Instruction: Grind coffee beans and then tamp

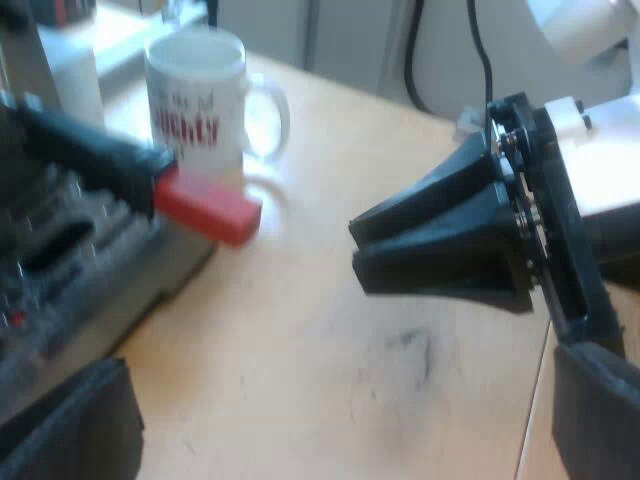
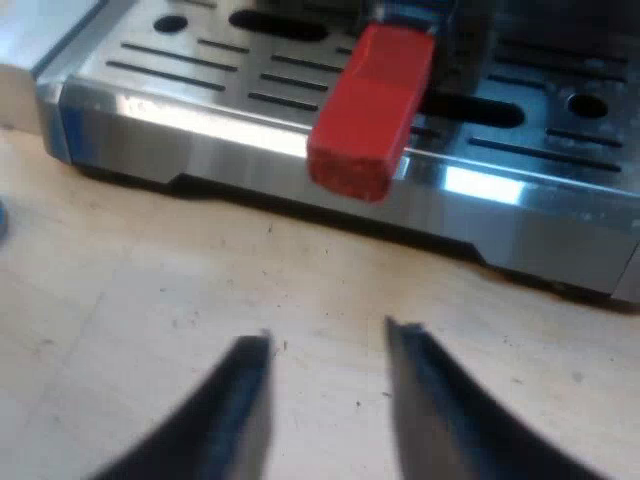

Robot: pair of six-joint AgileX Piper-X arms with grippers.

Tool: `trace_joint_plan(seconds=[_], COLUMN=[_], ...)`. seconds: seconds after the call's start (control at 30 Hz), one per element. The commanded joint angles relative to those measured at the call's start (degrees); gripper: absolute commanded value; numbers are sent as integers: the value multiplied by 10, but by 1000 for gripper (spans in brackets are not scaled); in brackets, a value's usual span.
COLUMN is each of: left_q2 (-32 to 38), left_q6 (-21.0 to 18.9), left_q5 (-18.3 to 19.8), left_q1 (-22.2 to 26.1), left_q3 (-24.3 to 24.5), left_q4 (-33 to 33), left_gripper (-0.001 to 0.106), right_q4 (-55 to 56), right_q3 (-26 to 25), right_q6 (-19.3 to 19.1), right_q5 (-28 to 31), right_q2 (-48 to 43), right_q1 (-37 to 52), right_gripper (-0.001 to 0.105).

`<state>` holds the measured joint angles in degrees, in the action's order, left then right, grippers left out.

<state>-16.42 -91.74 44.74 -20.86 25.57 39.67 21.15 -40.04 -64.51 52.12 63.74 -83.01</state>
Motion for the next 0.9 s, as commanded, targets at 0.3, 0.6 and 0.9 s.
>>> trace_joint_plan(seconds=[0.3,0.6,0.9], left_q2=[29,29,29], left_q6=[0,0,0], left_q5=[-13,-13,-13], left_q1=[-3,-3,-3], left_q3=[5,5,5], left_q4=[-1,-1,-1], left_gripper=[86,86,86], right_q4=[146,187,215], right_q3=[-107,-185,-227], right_q6=[6,16,16], right_q5=[-26,-158,-267], right_q2=[-35,-12,57], right_q1=[23,159,211], right_gripper=[61,61,61])
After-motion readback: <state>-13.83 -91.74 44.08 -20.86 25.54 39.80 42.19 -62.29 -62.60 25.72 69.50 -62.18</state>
